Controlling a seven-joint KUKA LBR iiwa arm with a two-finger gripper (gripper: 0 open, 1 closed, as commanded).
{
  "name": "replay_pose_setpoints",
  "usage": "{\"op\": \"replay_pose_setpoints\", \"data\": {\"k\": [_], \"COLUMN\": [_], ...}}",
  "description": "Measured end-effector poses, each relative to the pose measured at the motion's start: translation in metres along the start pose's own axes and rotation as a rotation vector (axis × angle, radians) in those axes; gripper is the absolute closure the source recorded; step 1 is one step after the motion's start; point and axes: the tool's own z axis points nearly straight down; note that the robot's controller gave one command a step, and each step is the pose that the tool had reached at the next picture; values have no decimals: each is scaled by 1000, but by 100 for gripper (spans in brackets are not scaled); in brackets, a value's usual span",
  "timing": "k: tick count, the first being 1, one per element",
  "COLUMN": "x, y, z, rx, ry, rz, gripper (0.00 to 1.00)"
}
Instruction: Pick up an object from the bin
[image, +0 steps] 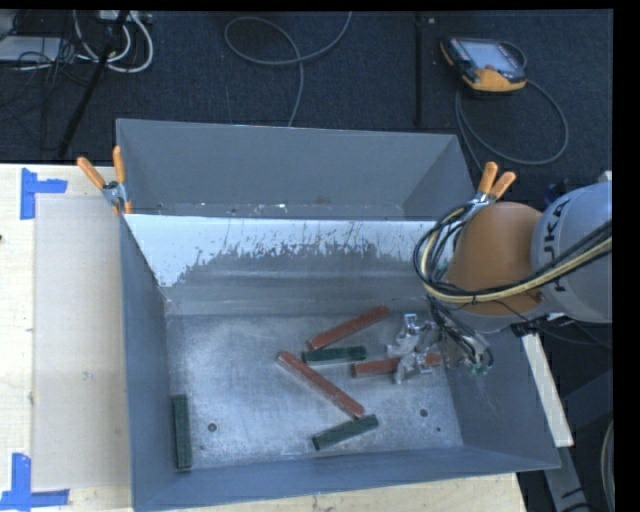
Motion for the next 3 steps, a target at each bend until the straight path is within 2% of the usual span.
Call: {"op": "replay_pose_setpoints", "data": {"k": [1, 2, 3], "x": [0, 4, 4], "y": [0, -3, -3], "z": [0, -129, -129], "rx": [0, -3, -3], "ry": [0, 13, 13], "rz": [-1, -76, -76], "gripper": [100, 100, 100]}}
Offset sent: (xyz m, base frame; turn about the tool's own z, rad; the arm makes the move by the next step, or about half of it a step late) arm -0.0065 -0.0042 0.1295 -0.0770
